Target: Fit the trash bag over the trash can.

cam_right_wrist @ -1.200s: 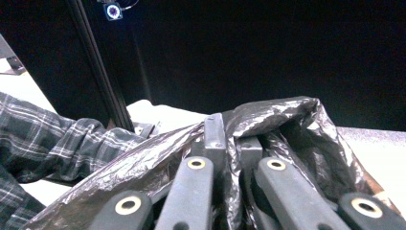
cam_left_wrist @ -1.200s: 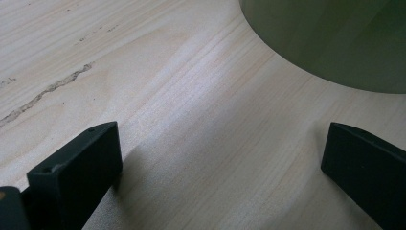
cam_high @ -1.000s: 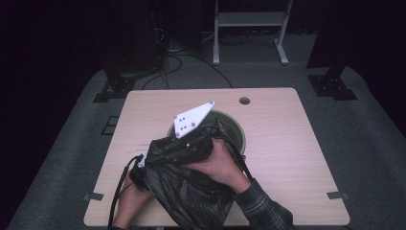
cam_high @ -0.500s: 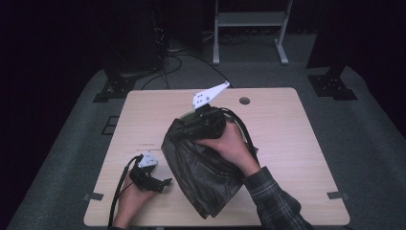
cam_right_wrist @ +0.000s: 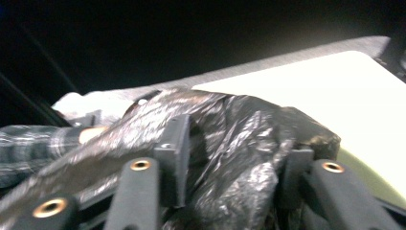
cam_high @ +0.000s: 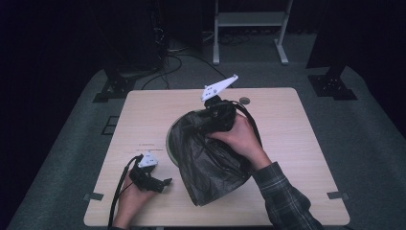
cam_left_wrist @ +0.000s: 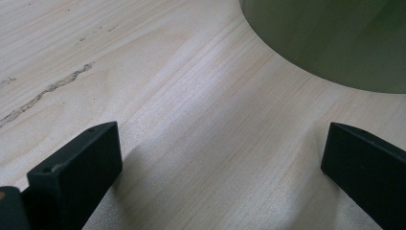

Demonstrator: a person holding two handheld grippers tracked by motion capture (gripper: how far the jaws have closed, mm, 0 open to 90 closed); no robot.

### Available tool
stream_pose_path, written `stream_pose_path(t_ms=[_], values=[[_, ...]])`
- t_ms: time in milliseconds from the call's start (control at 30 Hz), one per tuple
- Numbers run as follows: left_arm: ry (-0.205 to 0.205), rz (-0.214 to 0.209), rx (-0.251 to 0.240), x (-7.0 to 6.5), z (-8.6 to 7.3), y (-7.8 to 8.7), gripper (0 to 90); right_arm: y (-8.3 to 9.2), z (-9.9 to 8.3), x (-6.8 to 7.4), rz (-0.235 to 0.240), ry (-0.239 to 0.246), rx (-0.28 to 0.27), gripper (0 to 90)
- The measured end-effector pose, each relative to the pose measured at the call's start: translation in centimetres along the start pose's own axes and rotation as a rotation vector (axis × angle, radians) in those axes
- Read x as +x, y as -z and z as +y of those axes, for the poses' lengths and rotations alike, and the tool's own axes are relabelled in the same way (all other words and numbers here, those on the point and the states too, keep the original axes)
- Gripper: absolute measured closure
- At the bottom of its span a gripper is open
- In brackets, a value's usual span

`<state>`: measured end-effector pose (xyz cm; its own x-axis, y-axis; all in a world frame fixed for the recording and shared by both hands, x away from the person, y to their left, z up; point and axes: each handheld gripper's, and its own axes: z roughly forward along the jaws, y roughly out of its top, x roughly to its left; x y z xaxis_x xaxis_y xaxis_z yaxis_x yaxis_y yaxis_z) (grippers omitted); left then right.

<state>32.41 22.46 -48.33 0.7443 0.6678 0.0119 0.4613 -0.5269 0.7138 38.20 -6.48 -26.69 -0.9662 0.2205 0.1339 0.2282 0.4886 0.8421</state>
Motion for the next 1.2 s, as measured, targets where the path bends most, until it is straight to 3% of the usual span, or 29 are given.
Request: stream_pose_path(t_ms=[200, 633, 700, 767, 800, 867, 900, 967, 1167, 1200], values=[[0.000, 0.000, 0.000, 0.0, 0.0, 0.0, 0.0, 1.6, -0.8, -0.5, -0.004, -0.025, 0.012, 43.8], [0.002, 0.002, 0.000, 0.0, 0.0, 0.0, 0.0, 4.2, -4.0, -1.4, -0.061, -0.060, 0.003, 44.1], [-0.004, -0.003, 0.001, 0.0, -0.1, 0.1, 0.0, 4.4, -4.4, -1.5, -0.059, -0.060, 0.001, 52.8], [-0.015, -0.002, 0.023, 0.0, 0.1, 0.4, 0.0, 4.4, -4.6, -1.5, -0.068, -0.050, 0.001, 67.4], [-0.015, -0.002, 0.023, 0.0, 0.1, 0.4, 0.0, 4.4, -4.6, -1.5, -0.068, -0.050, 0.001, 67.4], [-0.025, 0.006, 0.007, 0.0, 0.4, 1.3, 0.0, 4.3, -4.5, -1.6, -0.070, -0.046, 0.000, 76.4], [-0.001, -0.028, -0.043, 0.2, 0.8, 2.3, 0.0, 4.2, -4.5, -1.6, -0.070, -0.044, -0.001, 77.1], [0.003, -0.042, -0.051, 0.3, 1.1, 2.8, 0.0, 4.1, -4.4, -1.7, -0.069, -0.041, 0.001, 79.3], [-0.013, -0.134, -0.154, 0.1, 3.6, 7.2, 0.0, 3.5, -4.2, -2.0, -0.063, -0.039, 0.011, 82.6], [-0.013, -0.134, -0.154, 0.1, 3.6, 7.2, 1.3, 3.5, -4.2, -2.0, -0.063, -0.039, 0.011, 82.6]])
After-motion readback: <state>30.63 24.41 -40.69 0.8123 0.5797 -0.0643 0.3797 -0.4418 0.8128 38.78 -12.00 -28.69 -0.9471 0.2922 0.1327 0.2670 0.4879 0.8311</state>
